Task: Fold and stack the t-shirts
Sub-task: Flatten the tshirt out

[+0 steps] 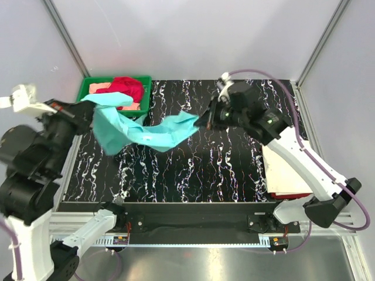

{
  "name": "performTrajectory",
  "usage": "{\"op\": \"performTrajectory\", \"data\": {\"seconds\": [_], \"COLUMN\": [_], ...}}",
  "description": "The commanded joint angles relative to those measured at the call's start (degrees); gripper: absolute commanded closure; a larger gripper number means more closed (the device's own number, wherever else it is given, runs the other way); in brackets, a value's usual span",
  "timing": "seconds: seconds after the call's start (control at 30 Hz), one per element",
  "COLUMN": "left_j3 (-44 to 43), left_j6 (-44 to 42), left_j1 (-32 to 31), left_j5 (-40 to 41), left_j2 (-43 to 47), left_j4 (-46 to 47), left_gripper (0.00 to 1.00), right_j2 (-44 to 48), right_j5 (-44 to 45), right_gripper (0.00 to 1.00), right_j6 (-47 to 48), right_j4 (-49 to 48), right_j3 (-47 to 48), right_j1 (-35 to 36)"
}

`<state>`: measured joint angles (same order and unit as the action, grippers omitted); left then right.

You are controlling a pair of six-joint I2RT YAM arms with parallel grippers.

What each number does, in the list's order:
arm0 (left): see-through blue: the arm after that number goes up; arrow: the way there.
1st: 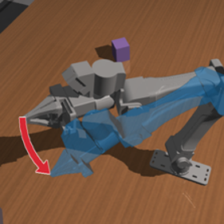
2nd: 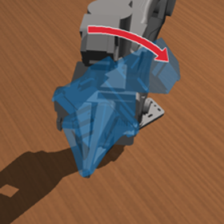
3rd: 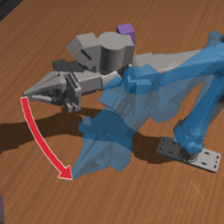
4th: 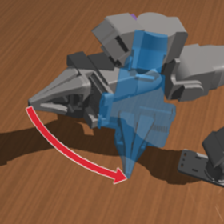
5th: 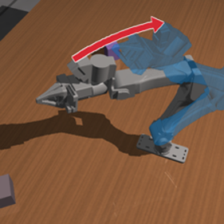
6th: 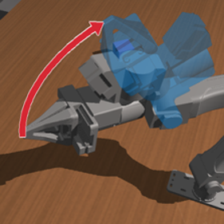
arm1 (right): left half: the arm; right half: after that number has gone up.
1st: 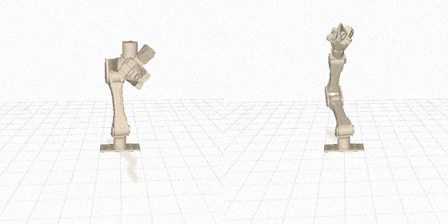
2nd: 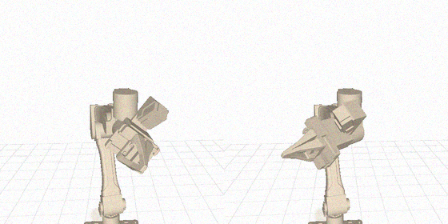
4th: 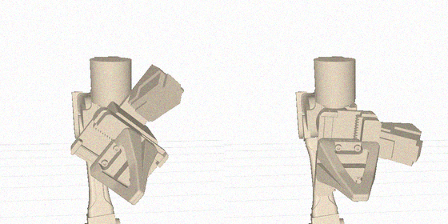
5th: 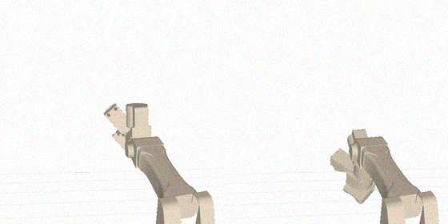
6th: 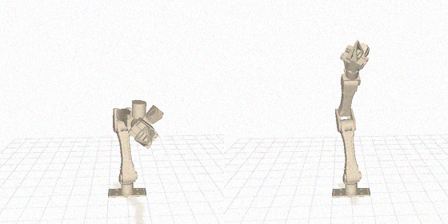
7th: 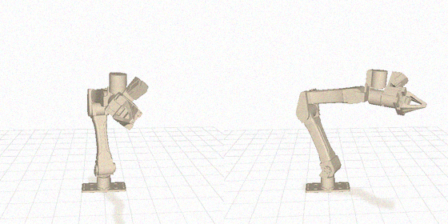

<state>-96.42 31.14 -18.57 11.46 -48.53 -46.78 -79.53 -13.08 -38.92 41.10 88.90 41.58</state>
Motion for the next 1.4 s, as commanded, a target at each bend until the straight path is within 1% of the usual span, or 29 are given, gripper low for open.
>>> {"op": "performTrajectory", "data": {"seconds": [0.0, 0.1, 0.2, 0.23, 0.27, 0.3, 0.33, 0.37, 0.43, 0.5, 0.53, 0.57, 0.63, 0.7, 0.77, 0.8, 0.83, 0.87, 0.9, 0.93, 0.97, 1.0, 1.03, 1.1, 1.13, 1.17, 1.2, 1.27, 1.37], "left_j3": [-4.7, -9.0, -13.6, -17.1, -18.8, -19.9, -21.3, -21.1, -19.6, -18.9, -18.3, -14.9, -10.0, -1.6, 3.5, 10.9, 14.6, 18.9, 22.0, 26.3, 27.7, 28.7, 29.5, 30.3, 31.2, 34.5, 36.0, 36.0, 31.4], "left_j6": [-0.3, -1.6, -4.8, -6.4, -7.2, -7.8, -8.3, -8.5, -7.2, -6.4, -5.0, -4.2, -1.4, 1.3, 4.8, 5.9, 8.0, 8.9, 9.4, 8.8, 7.9, 6.7, 4.1, 2.9, 5.1, 6.6, 9.0, 9.9, 7.7], "left_j1": [0.3, 0.3, 0.3, 0.3, 0.3, 0.3, 0.2, 0.2, 0.2, 0.2, 0.2, 0.2, 0.2, 0.2, 0.2, 0.2, 0.1, -1.2, -3.0, -6.1, -15.5, -21.0, -32.2, -39.1, -40.9, -42.3, -43.3, -45.5, -47.5], "left_j5": [2.6, 5.4, 10.0, 10.8, 11.2, 11.6, 11.5, 10.8, 7.4, 1.7, -0.3, -2.3, -9.1, -15.6, -18.4, -20.7, -21.5, -22.1, -21.2, -19.4, -16.9, -10.7, -1.9, 2.0, 1.5, -3.0, -5.1, -10.7, -19.2], "left_j2": [1.0, 1.2, 0.7, 0.3, -0.1, -0.4, -0.5, -0.3, 0.4, 0.1, 0.0, 0.7, 1.9, 3.5, 4.1, 5.3, 6.1, 7.3, 7.3, 7.1, 5.1, 3.5, -0.9, -6.0, -8.6, -12.8, -14.8, -22.3, -31.4], "left_j4": [0.6, -2.7, -4.5, -5.2, -5.2, -5.2, -4.4, -3.4, -1.1, -0.2, 1.2, 2.5, 8.2, 11.8, 15.8, 17.8, 22.0, 24.3, 26.0, 28.0, 28.9, 29.9, 30.7, 31.9, 35.1, 38.4, 44.7, 46.6, 48.2], "left_gripper": [1.0, 1.0, 1.0, 1.0, 1.0, 1.0, 1.0, 1.0, 1.0, 1.0, 1.0, 1.0, 1.0, 1.0, 1.0, 1.0, 1.0, 1.0, 1.0, 1.0, 1.0, 1.0, 1.0, 1.0, 1.0, 1.0, 1.0, 1.0, 1.0], "right_j2": [-1.6, -10.2, -22.0, -25.3, -32.2, -35.9, -39.5, -45.9, -50.4, -51.5, -50.8, -49.1, -47.6, -44.5, -39.1, -36.9, -34.5, -30.1, -28.2, -25.0, -23.9, -23.1, -22.3, -22.3, -22.4, -22.9, -23.3, -25.1, -28.0], "right_j5": [7.3, 4.3, -1.4, -2.9, -7.4, -9.2, -10.5, -12.0, -12.4, -12.5, -12.4, -12.4, -13.0, -14.1, -13.7, -13.5, -13.2, -13.0, -13.2, -13.5, -13.9, -14.5, -16.2, -17.2, -17.7, -18.6, -19.1, -18.4, -15.9], "right_gripper": [1.0, 1.0, 1.0, 1.0, 1.0, 1.0, 1.0, 1.0, 1.0, 1.0, 1.0, 1.0, 1.0, 1.0, 1.0, 1.0, 1.0, 1.0, 1.0, 1.0, 1.0, 1.0, 1.0, 1.0, 1.0, 1.0, 1.0, 1.0, 1.0], "right_j6": [-3.4, -6.8, -10.3, -10.7, -11.9, -13.3, -15.6, -17.1, -22.3, -25.8, -28.5, -28.8, -27.1, -25.1, -23.4, -23.3, -23.4, -23.1, -22.8, -22.2, -22.0, -21.6, -19.6, -15.8, -12.5, -10.8, -9.1, -3.2, 5.4], "right_j4": [-6.8, -14.5, -18.4, -19.0, -19.6, -19.5, -19.4, -20.2, -25.4, -32.3, -39.4, -42.7, -44.6, -44.4, -42.6, -42.6, -43.6, -44.1, -44.4, -44.0, -43.5, -43.0, -41.4, -35.0, -30.5, -28.2, -22.4, -16.2, -5.6], "right_j3": [5.9, 12.9, 26.6, 36.1, 41.2, 46.9, 58.3, 63.4, 72.1, 70.5, 65.7, 63.7, 60.8, 58.3, 50.2, 45.8, 36.3, 31.6, 27.4, 20.1, 16.9, 14.1, 10.6, 9.4, 8.2, 7.9, 8.1, 8.6, 9.8], "right_j1": [-4.3, -9.0, -11.0, -11.1, -10.8, -10.7, -10.6, -10.4, -10.4, -10.7, -10.8, -10.8, -11.0, -11.5, -14.1, -15.3, -18.3, -19.6, -21.4, -23.0, -26.3, -27.8, -30.5, -32.6, -33.8, -35.8, -37.2, -39.1, -42.8]}}
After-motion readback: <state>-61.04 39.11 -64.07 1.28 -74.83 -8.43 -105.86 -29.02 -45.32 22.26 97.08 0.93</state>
